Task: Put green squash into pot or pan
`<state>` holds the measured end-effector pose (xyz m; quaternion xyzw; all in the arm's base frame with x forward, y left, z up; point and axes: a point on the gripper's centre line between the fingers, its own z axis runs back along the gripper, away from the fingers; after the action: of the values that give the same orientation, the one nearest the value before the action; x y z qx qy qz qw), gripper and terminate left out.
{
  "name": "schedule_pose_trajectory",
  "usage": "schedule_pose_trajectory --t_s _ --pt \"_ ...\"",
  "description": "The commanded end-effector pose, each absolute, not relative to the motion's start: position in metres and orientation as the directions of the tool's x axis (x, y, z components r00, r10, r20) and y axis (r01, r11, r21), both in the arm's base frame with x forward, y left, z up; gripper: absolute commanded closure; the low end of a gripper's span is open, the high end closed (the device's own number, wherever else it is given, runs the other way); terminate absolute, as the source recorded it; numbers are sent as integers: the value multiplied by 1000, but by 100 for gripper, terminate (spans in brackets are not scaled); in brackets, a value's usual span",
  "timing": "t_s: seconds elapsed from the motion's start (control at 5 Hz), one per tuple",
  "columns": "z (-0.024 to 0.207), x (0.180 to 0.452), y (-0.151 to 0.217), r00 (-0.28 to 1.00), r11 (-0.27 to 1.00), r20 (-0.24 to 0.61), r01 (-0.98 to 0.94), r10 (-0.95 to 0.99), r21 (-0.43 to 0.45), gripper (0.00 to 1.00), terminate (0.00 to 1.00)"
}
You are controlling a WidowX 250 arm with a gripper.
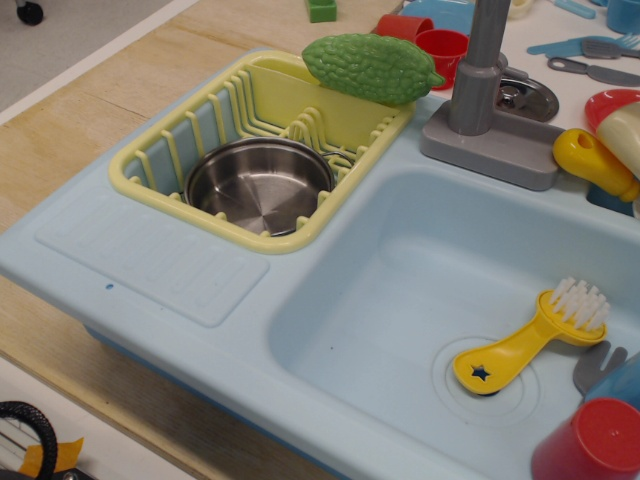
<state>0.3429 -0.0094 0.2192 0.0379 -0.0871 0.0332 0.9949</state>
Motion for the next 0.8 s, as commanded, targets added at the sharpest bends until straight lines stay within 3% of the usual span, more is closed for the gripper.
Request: schedule_pose_trajectory --t_s 0.0,0.4,0.6 --pt "219 343 -9 983 995 176 -73 59 70 0 0" --pt "231 341 -6 913 930 195 329 -357 166 0 0" --pt "235 347 -3 796 809 165 548 -583 214 0 0"
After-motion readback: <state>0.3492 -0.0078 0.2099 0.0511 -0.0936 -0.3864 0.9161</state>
